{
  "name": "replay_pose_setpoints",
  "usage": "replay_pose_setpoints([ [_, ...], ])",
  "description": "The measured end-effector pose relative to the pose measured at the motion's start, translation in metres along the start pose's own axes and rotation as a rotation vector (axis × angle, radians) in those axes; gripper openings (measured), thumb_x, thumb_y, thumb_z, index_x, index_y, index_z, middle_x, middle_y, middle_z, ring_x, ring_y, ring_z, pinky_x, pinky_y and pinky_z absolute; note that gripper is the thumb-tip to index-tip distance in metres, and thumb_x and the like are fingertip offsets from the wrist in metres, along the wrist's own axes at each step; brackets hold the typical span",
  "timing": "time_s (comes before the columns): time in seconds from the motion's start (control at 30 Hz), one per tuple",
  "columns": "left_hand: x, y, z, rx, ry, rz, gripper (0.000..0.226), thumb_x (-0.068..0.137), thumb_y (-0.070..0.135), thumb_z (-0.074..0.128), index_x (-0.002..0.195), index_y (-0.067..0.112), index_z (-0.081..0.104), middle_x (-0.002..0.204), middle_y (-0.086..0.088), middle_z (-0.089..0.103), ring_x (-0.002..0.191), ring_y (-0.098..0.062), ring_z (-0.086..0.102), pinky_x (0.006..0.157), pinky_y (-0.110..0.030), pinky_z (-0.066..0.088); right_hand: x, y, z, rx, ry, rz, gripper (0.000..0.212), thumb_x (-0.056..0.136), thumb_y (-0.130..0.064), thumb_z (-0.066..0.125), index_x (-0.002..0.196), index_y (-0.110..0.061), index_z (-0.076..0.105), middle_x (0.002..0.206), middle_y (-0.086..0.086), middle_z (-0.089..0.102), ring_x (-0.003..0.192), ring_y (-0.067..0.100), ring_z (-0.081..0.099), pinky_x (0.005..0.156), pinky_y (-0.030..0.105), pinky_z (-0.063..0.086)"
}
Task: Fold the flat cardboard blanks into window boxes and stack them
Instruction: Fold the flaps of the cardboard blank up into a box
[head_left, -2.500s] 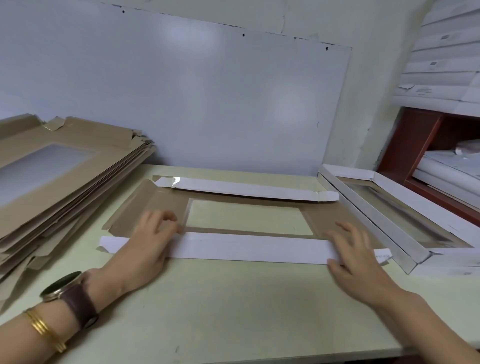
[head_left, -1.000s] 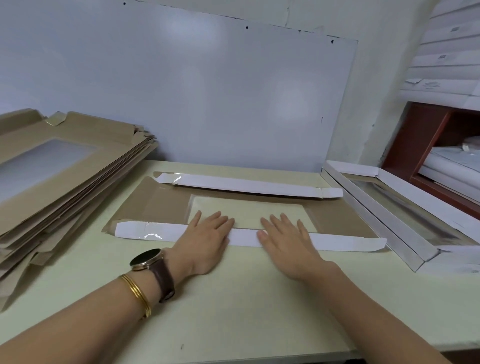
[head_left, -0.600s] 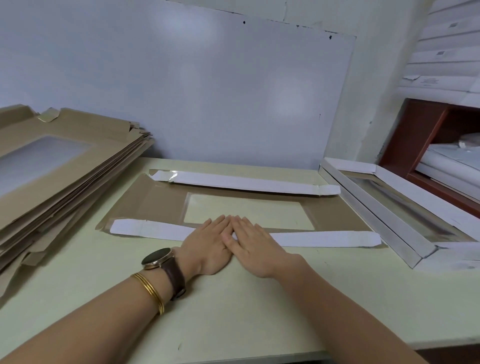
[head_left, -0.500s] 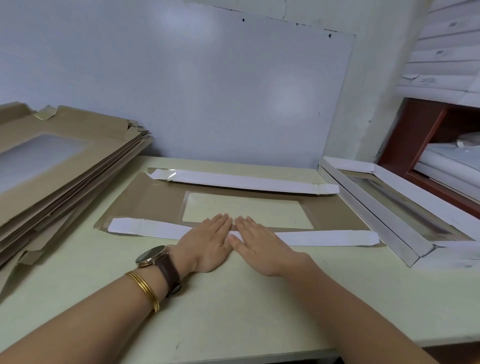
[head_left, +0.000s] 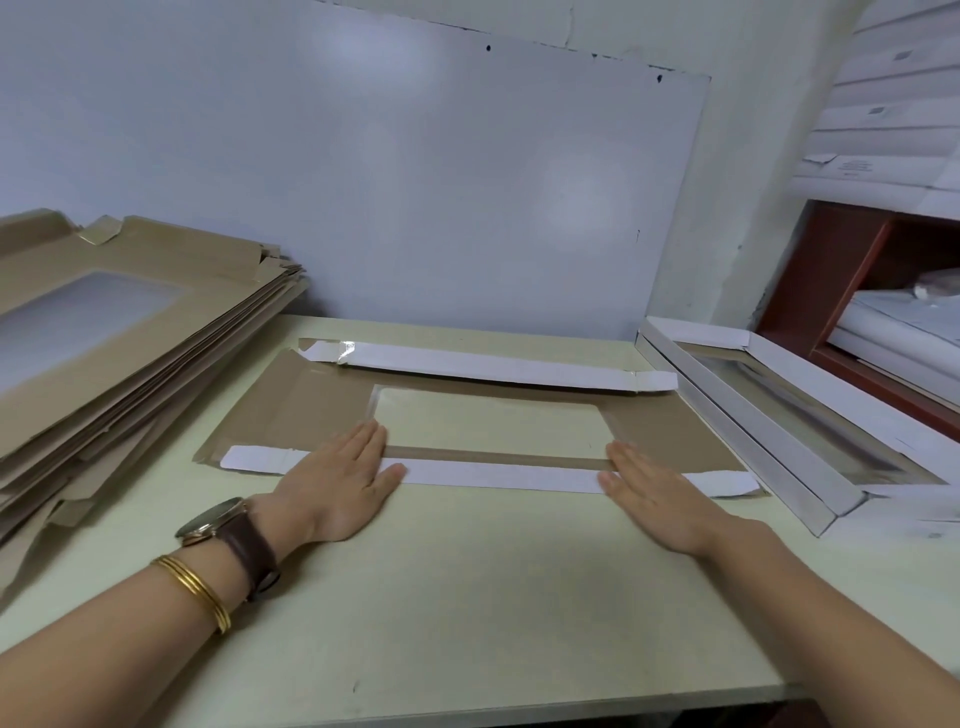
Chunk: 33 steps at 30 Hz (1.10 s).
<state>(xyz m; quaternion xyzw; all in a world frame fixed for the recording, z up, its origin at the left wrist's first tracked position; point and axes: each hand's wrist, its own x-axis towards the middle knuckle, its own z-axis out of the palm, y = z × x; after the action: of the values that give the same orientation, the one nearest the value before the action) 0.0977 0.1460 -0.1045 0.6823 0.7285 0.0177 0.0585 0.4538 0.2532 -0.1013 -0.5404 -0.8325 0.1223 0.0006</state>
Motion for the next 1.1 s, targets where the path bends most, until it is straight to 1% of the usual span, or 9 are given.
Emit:
replay_pose_setpoints([
  [0.07, -0.003, -0.007, -0.002, -0.006, 0.0, -0.019, 0.069, 0.101, 0.051, 0.012, 0.154, 0.009, -0.001, 0.162, -0.003, -0.005, 0.148, -0.012, -0.006, 0.119, -0.025, -0.005, -0.003, 0.012, -0.003, 0.006, 0.0, 0.034, 0.07, 0.099, -0.058, 0.017, 0.156, -0.02, 0.003, 0.162, -0.01, -0.003, 0.147, 0.001, -0.008, 0.118, 0.026, -0.001],
  [0.27, -0.006, -0.026, -0.003, -0.029, 0.011, -0.06, 0.067, 0.101, 0.051, 0.013, 0.154, 0.013, 0.0, 0.162, -0.001, -0.004, 0.148, -0.011, -0.007, 0.117, -0.025, -0.005, -0.011, 0.038, -0.011, 0.019, 0.012, 0.105, 0.069, 0.1, -0.056, 0.018, 0.156, -0.018, 0.003, 0.162, -0.009, -0.004, 0.147, 0.004, -0.008, 0.121, 0.03, 0.0],
  [0.43, -0.012, -0.049, -0.003, -0.055, 0.019, -0.098, 0.061, 0.099, 0.055, 0.011, 0.154, 0.031, 0.004, 0.162, 0.001, -0.001, 0.149, -0.012, -0.006, 0.12, -0.034, 0.002, -0.015, 0.05, -0.014, 0.029, 0.024, 0.127, 0.066, 0.1, -0.054, 0.018, 0.156, -0.021, 0.003, 0.162, -0.012, -0.003, 0.147, 0.003, -0.007, 0.118, 0.029, 0.001],
  [0.5, -0.014, -0.055, -0.004, -0.058, 0.011, -0.138, 0.059, 0.097, 0.059, 0.01, 0.152, 0.04, 0.002, 0.162, 0.004, -0.002, 0.148, -0.012, -0.008, 0.118, -0.043, 0.005, -0.015, 0.05, -0.015, 0.019, 0.024, 0.124, 0.066, 0.101, -0.054, 0.018, 0.156, -0.021, 0.003, 0.162, -0.011, -0.003, 0.147, 0.003, -0.007, 0.118, 0.028, 0.002],
  [0.57, -0.015, -0.056, -0.004, -0.056, 0.015, -0.155, 0.058, 0.096, 0.06, 0.009, 0.151, 0.044, 0.001, 0.162, 0.006, -0.003, 0.148, -0.011, -0.009, 0.117, -0.047, 0.007, -0.015, 0.05, -0.015, 0.002, 0.026, 0.122, 0.066, 0.101, -0.054, 0.019, 0.156, -0.021, 0.003, 0.162, -0.011, -0.003, 0.147, 0.003, -0.007, 0.117, 0.028, 0.003],
  [0.77, -0.017, -0.054, -0.004, -0.073, 0.031, -0.155, 0.057, 0.097, 0.059, 0.01, 0.151, 0.044, 0.002, 0.162, 0.006, -0.003, 0.148, -0.01, -0.009, 0.117, -0.045, 0.007, -0.016, 0.05, -0.018, -0.044, 0.001, 0.117, 0.067, 0.1, -0.057, 0.02, 0.156, -0.025, 0.003, 0.162, -0.012, -0.003, 0.147, 0.002, -0.008, 0.117, 0.029, 0.004],
  [0.87, -0.017, -0.054, -0.004, -0.085, 0.062, -0.152, 0.057, 0.097, 0.059, 0.011, 0.152, 0.043, 0.007, 0.162, 0.006, 0.001, 0.148, -0.011, -0.006, 0.117, -0.041, 0.008, -0.015, 0.052, -0.02, -0.058, -0.01, 0.119, 0.067, 0.099, -0.059, 0.022, 0.155, -0.028, 0.003, 0.162, -0.014, -0.003, 0.147, 0.001, -0.007, 0.118, 0.034, 0.005],
  [1.0, -0.015, -0.055, -0.002, -0.093, 0.127, -0.148, 0.056, 0.098, 0.057, 0.017, 0.151, 0.04, 0.018, 0.16, 0.003, 0.015, 0.149, -0.015, 0.002, 0.118, -0.037, 0.012, -0.015, 0.052, -0.02, -0.061, 0.01, 0.113, 0.069, 0.097, -0.061, 0.024, 0.155, -0.029, 0.008, 0.162, -0.013, 0.001, 0.149, 0.004, 0.0, 0.121, 0.033, 0.007],
  [1.1, -0.01, -0.053, 0.0, -0.047, 0.237, -0.147, 0.053, 0.1, 0.05, 0.022, 0.149, 0.033, 0.027, 0.155, 0.002, 0.026, 0.148, -0.02, 0.008, 0.119, -0.04, 0.007, -0.016, 0.049, -0.018, -0.077, 0.026, 0.127, 0.069, 0.097, -0.062, 0.023, 0.155, -0.029, 0.01, 0.162, -0.012, 0.003, 0.149, 0.007, 0.004, 0.119, 0.03, 0.009],
])
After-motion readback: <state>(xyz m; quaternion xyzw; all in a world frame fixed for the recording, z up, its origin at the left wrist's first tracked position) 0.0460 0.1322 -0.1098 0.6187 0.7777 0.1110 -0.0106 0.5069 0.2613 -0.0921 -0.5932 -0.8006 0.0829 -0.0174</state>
